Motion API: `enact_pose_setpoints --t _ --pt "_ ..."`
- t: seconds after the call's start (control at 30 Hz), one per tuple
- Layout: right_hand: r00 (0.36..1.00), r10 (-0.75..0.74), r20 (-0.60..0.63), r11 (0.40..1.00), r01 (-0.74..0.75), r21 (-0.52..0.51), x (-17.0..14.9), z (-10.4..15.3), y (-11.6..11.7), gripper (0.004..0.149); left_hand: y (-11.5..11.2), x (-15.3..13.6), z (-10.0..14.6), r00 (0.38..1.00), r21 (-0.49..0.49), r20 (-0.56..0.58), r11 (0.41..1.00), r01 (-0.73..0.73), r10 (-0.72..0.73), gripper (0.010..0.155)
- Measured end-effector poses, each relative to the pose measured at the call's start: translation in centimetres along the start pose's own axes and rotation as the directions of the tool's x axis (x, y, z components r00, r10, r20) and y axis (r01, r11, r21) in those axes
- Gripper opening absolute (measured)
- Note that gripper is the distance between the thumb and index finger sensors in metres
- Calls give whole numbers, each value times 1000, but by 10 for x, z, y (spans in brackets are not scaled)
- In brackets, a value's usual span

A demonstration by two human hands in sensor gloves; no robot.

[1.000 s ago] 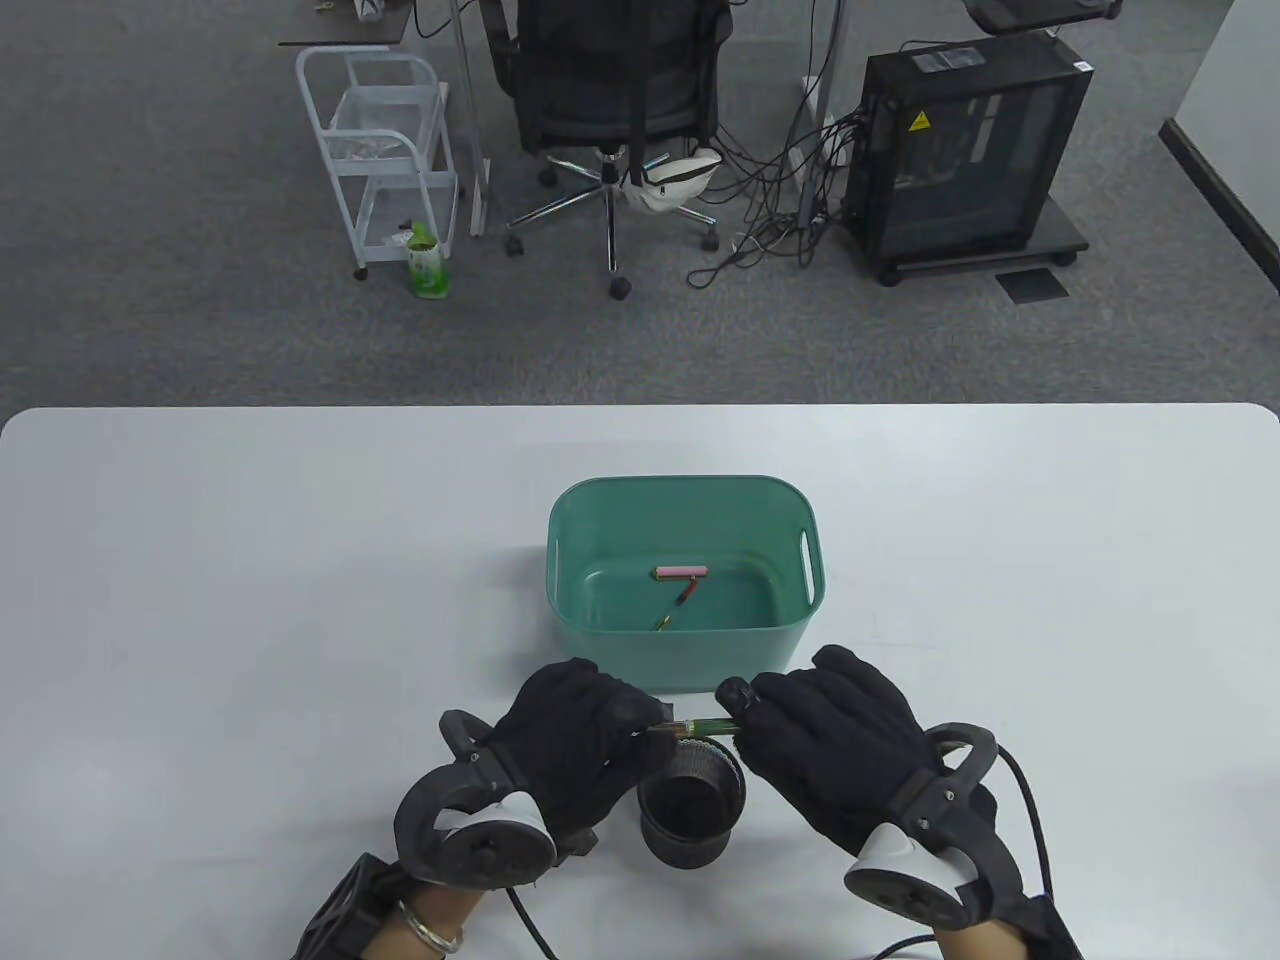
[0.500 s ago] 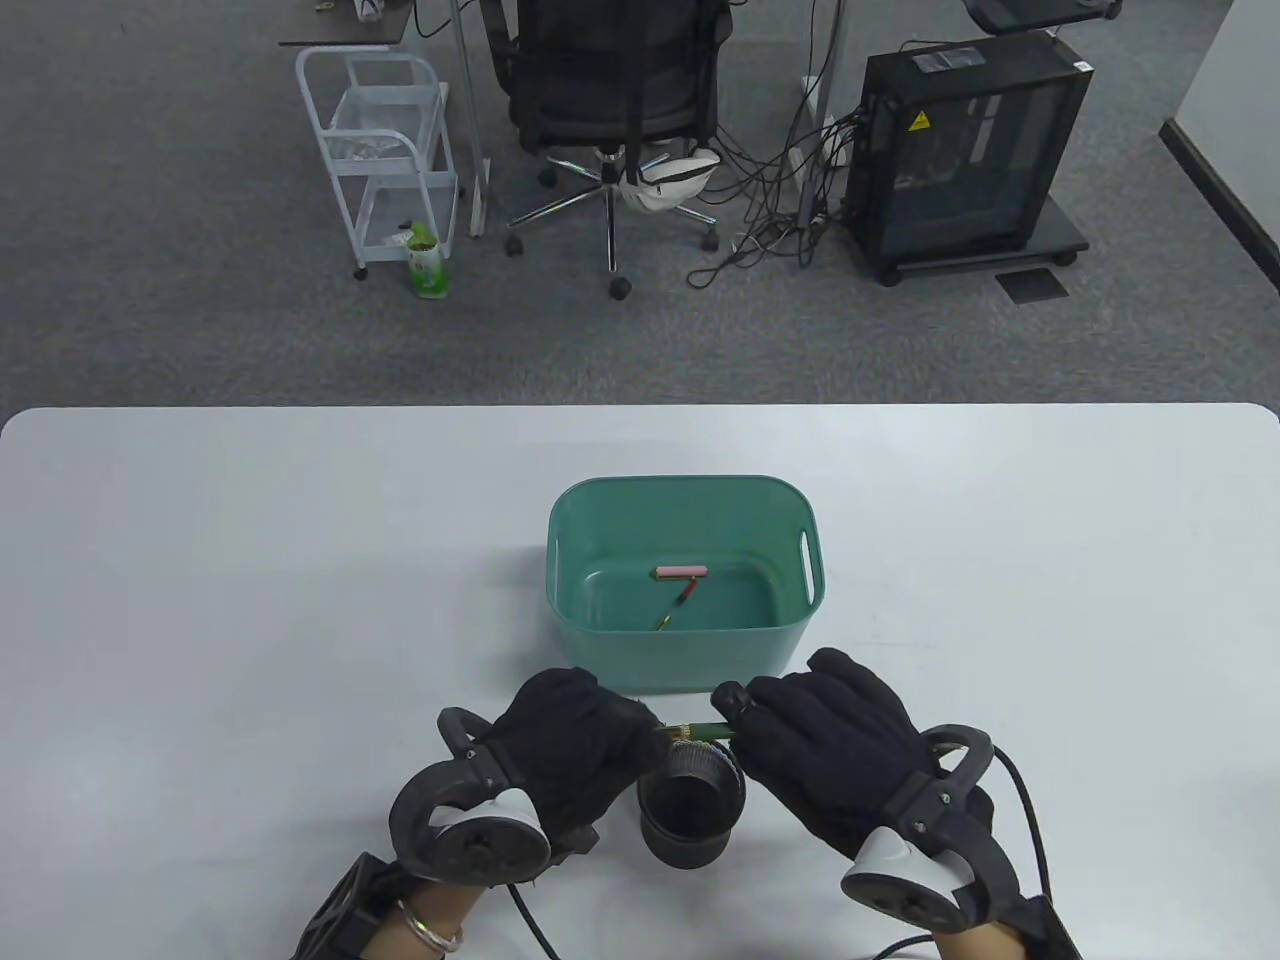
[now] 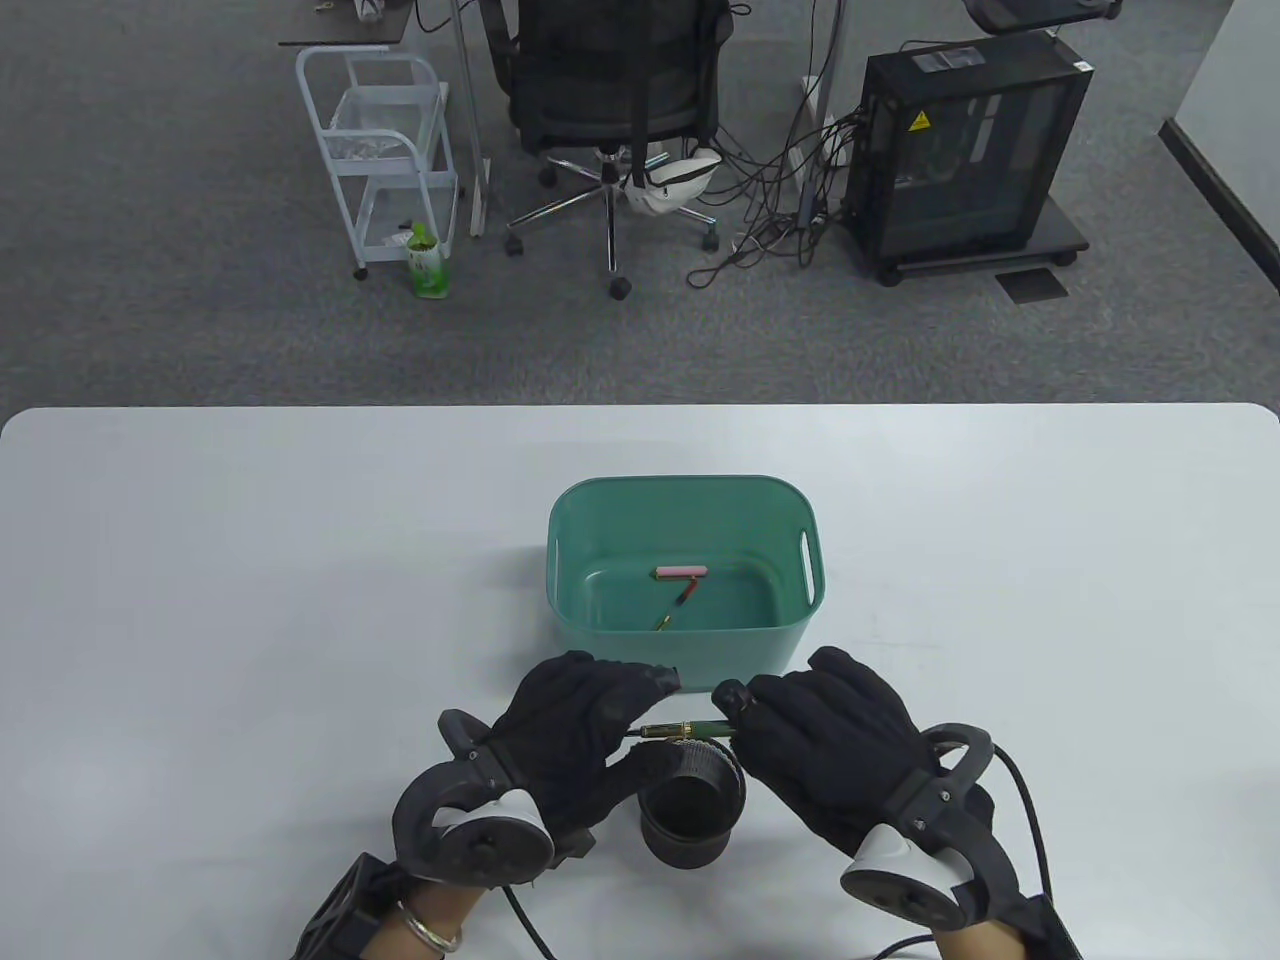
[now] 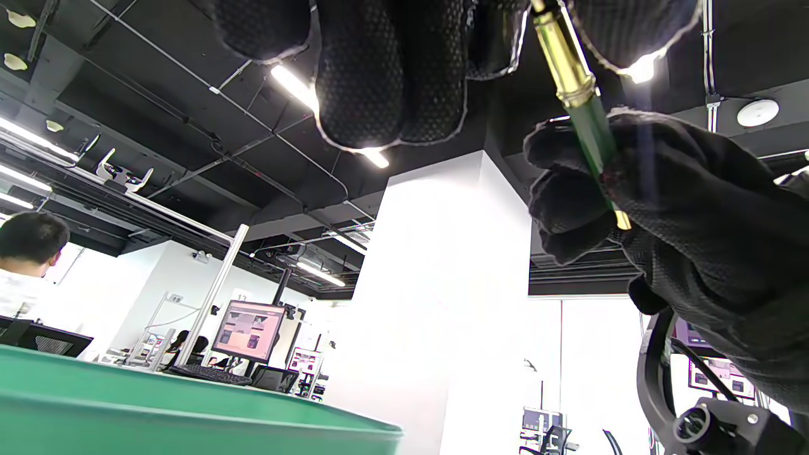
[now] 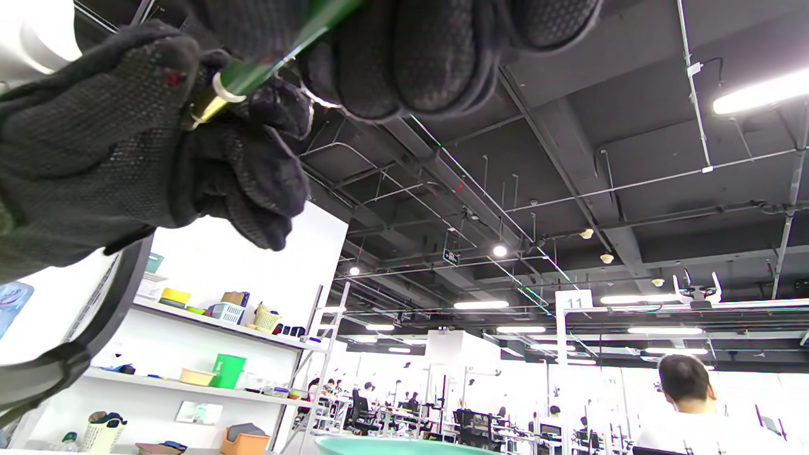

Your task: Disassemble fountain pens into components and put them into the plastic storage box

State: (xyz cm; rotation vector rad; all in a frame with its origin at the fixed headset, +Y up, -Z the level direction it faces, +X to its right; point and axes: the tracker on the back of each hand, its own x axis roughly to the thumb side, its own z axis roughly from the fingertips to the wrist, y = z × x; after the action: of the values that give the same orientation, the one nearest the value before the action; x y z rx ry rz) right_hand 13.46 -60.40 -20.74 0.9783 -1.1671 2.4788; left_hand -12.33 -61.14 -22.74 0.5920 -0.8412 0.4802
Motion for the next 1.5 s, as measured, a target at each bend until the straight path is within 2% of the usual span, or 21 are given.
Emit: enact_pose_setpoints --t 0.2,0.43,0.53,1.5 --pt "1000 5 -9 1000 -5 -4 -2 0 -1 43 0 1 0 1000 0 3 1000 13 -13 61" --pt "1000 6 -12 1000 -6 -8 -4 0 -1 43 -1 3 -1 1000 7 6 1000 27 -27 47" --pt "1000 8 -10 1000 -8 -6 -4 0 -1 43 -2 4 -1 1000 4 8 1000 29 -29 45" --pt "1000 -3 4 1000 3 5 -1 -1 1 43 -2 -2 -1 1000 13 4 1000 -25 25 54"
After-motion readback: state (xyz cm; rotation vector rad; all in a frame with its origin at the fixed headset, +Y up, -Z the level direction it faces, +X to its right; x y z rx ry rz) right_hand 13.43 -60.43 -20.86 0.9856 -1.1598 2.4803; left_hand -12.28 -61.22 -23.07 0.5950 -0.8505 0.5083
